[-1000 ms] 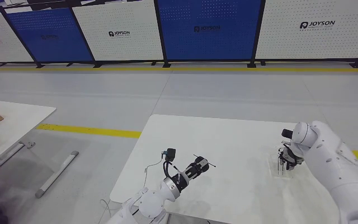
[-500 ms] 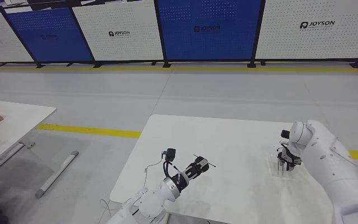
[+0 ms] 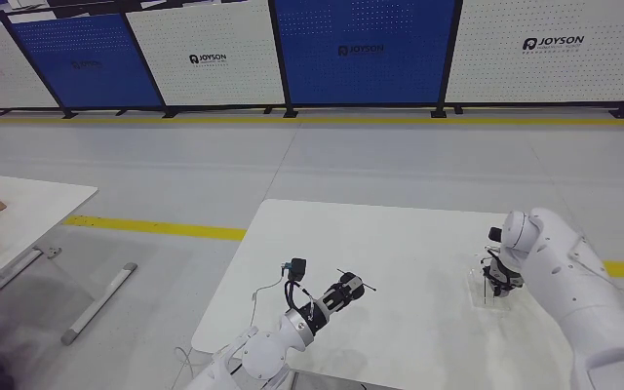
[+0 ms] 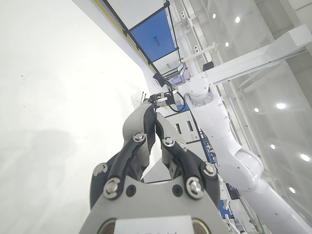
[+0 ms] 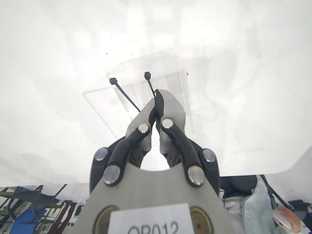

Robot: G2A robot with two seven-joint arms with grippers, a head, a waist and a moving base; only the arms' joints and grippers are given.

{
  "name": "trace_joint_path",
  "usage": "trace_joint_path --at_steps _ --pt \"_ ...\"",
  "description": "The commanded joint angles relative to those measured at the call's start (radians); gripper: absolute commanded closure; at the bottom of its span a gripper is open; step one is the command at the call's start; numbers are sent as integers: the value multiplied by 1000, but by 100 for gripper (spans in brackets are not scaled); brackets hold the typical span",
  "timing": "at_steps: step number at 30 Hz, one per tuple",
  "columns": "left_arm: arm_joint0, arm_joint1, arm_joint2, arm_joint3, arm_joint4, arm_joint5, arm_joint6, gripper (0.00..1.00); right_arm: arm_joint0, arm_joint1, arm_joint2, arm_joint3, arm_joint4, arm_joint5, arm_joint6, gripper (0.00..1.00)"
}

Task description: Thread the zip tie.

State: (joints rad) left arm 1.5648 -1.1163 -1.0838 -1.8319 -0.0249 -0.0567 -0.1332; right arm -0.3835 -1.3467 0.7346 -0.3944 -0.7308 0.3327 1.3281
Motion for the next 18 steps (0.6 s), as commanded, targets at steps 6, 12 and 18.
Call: trace_joint_path --at_steps 6,12,18 --pt "0 0 0 0 0 0 0 100 4 -5 3 15 -4 -17 -7 100" --pt "0 0 0 0 0 0 0 100 1 -4 7 13 -13 -32 -9 100" --pt "0 0 0 0 0 0 0 100 -7 4 18 -10 -16 -55 -4 100"
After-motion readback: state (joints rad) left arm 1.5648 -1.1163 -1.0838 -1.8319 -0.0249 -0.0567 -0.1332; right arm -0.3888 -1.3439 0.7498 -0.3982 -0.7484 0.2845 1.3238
